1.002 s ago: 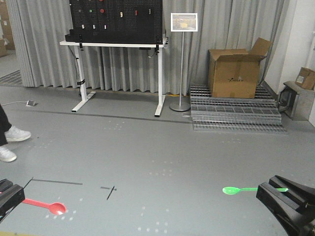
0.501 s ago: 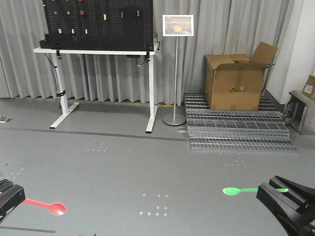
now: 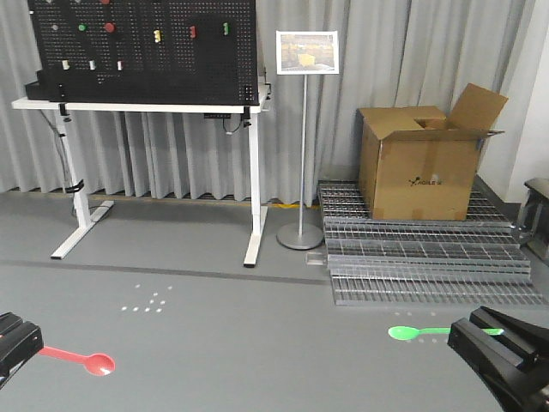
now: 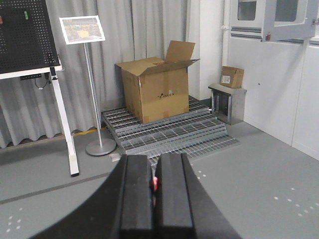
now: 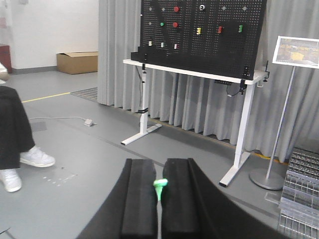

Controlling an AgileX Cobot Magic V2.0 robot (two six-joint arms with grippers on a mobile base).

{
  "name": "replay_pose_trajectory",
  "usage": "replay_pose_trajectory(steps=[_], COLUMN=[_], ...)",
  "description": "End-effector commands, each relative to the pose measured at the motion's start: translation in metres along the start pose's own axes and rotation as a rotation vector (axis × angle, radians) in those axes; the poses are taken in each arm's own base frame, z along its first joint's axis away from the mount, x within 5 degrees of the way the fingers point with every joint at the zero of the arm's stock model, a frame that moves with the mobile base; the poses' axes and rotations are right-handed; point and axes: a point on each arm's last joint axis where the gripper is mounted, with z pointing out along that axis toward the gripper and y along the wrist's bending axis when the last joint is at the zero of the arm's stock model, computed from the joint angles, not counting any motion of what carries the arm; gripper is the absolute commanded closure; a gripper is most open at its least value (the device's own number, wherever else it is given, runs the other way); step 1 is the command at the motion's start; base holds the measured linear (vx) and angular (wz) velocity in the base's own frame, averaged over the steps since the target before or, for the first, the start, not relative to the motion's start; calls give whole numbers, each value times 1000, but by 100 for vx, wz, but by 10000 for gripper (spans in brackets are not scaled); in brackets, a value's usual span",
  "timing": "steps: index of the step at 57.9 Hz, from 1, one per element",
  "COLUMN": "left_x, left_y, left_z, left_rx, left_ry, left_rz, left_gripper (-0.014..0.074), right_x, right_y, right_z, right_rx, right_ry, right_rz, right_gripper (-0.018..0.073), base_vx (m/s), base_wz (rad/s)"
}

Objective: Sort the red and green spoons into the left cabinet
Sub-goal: 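Drive the base to the open cabinet holding the blue tray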

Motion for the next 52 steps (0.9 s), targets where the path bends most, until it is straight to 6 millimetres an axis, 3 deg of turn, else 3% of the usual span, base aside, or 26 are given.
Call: replay_pose_trajectory(steps=[1,28,52], left_x=[-19,-19,-19], left_y=[1,1,1], left_z=[-1,-1,-1], left_rx=[-12,-12,-12], left_ry=[-111,-111,-110], left_rz=[-6,-6,-6], left_gripper=[596,596,596], right_x=[-21,-21,-21], right_y=[-2,-2,-2], right_z=[-2,-2,-2], right_rx=[20,20,20], right_ry=[-122,-122,-122], right_rz=[-20,-20,-20], right_gripper=[561,561,561], base_vx=[67,66,61], base_wz=[-7,-14,-36])
